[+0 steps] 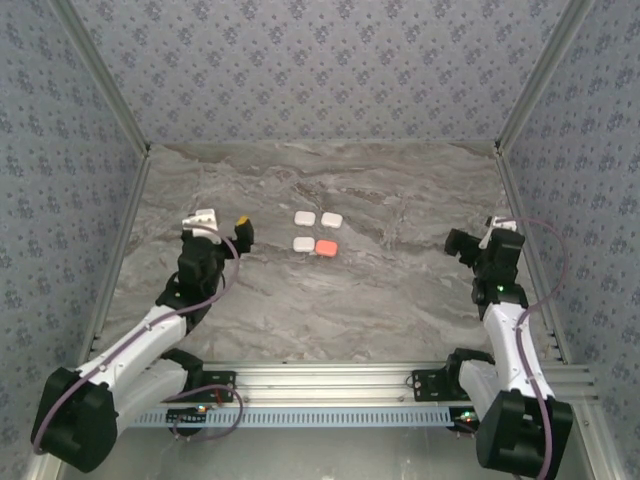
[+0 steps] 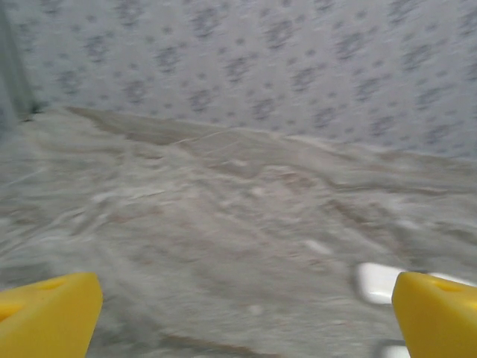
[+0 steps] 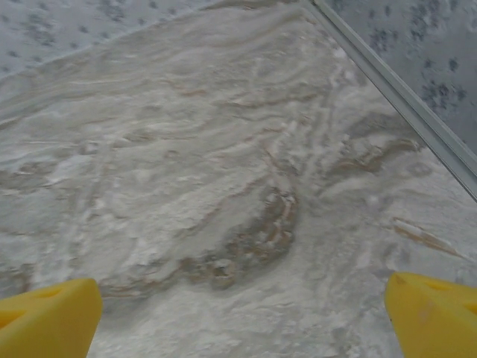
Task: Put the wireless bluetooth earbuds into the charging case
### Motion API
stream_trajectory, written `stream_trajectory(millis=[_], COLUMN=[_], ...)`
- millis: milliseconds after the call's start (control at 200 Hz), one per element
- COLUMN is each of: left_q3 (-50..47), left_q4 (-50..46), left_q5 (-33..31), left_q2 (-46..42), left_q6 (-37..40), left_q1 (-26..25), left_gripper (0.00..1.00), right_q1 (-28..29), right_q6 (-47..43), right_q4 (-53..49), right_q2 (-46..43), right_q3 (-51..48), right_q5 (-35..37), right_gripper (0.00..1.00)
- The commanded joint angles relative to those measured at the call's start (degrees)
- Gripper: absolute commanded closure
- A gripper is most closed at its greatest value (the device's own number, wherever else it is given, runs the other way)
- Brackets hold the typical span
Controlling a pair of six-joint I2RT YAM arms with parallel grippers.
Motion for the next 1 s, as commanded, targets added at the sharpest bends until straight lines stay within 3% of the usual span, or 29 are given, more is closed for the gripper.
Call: stream_trajectory(millis=[0,225,390,540,665,820,900,944,994], left_q3=[-0.65,-2.85,-3.84,-5.05,-6.43,-7.0,-6.32,-5.88,-5.32], left_q4=[3.61,9.59,14.19,18.89,25.9,33.64,33.85,34.1,34.69], left_q5=[-4.28,-7.42,-4.72,-1.37,1.69,6.35,8.54,9.79,11.14], left_q2=[1.1,8.02,11.84,16.86,21.73,27.1,29.46,30.8,32.88], left_q6=[5.34,11.71,14.23,16.25,16.72,17.48,15.51,15.3,15.21], left_q1=[4.56,6.77,8.78,11.02,13.12,16.45,18.67,19.22,19.63], left_gripper=[0.01,0.01,0.01,0.01,0.01,0.01,0.01,0.01,0.01], right_q1=[-1.09,-0.03,1.4,5.45,7.9,8.36,8.74,8.82,8.94], right_q6=[-1.68,-4.45,-5.12,-10.53,-11.71,-11.76,-11.32,-11.8,-11.46], right_q4=[17.79,40.77,48.29,46.25,40.7,42.47,51.29,46.43,49.0], right_q2=[4.16,20.59,29.11,34.07,35.0,35.28,37.49,36.36,36.95], right_q3=[-5.73,-10.02,-7.91,-4.31,-1.08,-1.74,-5.36,-4.06,-4.62], right_q5=[-2.63,-7.66,-10.23,-10.93,-6.02,-4.53,-3.1,-2.94,-2.27], right_gripper=[0.0,0.0,0.0,0.0,0.0,0.0,0.0,0.0,0.0])
